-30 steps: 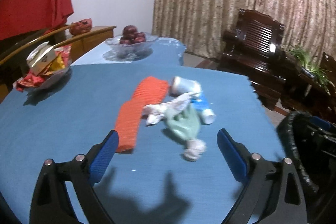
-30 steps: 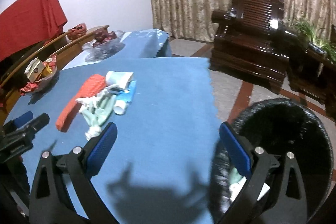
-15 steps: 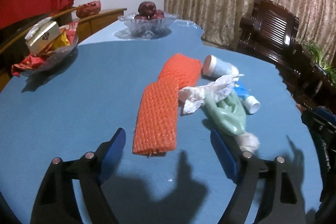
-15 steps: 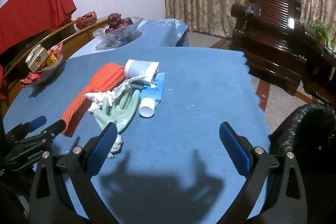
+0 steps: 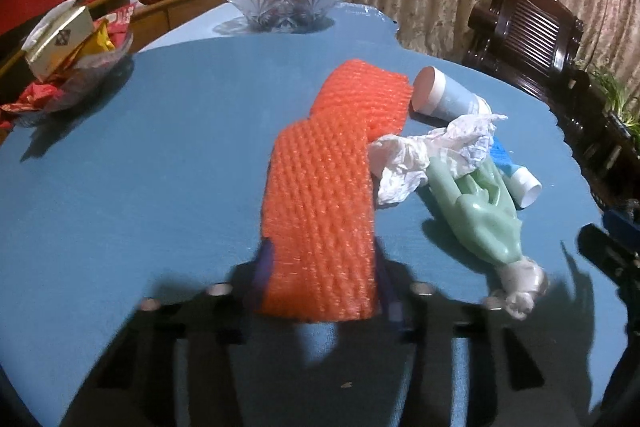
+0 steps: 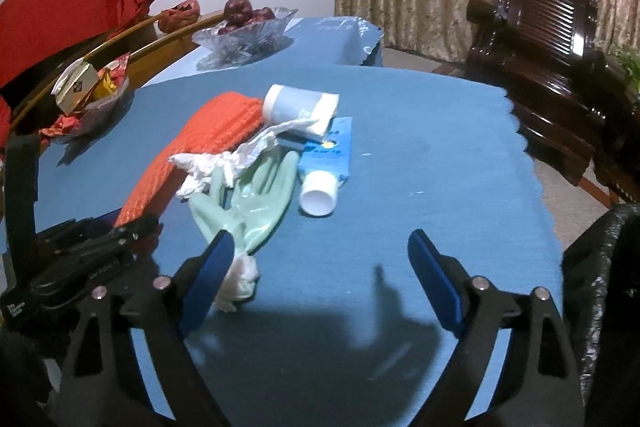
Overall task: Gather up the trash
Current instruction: 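Grasp the long orange foam net with the left tool while the right tool grasps the green glove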
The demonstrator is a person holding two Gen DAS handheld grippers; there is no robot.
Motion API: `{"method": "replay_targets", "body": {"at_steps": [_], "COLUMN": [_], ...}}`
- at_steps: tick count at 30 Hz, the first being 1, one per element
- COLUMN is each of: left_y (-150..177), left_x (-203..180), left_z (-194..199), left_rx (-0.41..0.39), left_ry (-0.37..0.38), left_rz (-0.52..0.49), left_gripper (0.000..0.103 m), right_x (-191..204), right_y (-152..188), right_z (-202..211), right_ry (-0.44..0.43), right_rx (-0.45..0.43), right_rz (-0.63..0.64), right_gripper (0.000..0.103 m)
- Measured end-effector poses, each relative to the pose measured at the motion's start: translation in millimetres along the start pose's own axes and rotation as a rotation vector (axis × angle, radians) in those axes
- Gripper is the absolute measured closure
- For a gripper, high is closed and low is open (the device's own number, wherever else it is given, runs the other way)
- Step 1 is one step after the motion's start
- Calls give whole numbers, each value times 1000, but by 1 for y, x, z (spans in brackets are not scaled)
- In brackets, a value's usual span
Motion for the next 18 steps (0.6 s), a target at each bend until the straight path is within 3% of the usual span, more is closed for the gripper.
{"method": "replay_targets", "body": {"at_steps": [3, 4, 18], "left_y": [-1, -2, -3], "left_x": [5, 7, 15], "left_z": [3, 6, 44], "left_rx": [-5, -10, -67], "left_ry": [13, 17, 1], "left_rz": [24, 34, 46], "left_gripper": [89, 90, 92], "right_x": [9, 13, 37], "right_y": [2, 3, 16], "right_z": [-3, -5, -30], "right_ry": [-19, -27, -45], "right_rx": [8, 12, 75], "right_rz": [2, 7, 21], "right_gripper": [18, 18, 23]}}
Point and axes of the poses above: each gripper's, at about its wrist camera, not at the fingertips, and z roughly against the way its jaws point, x to its left, y to its underside, the point moved 7 cm from there along -z, roughly the way its jaws point, and after that the axes turned 15 degrees about -x, right-handed, at the moved point
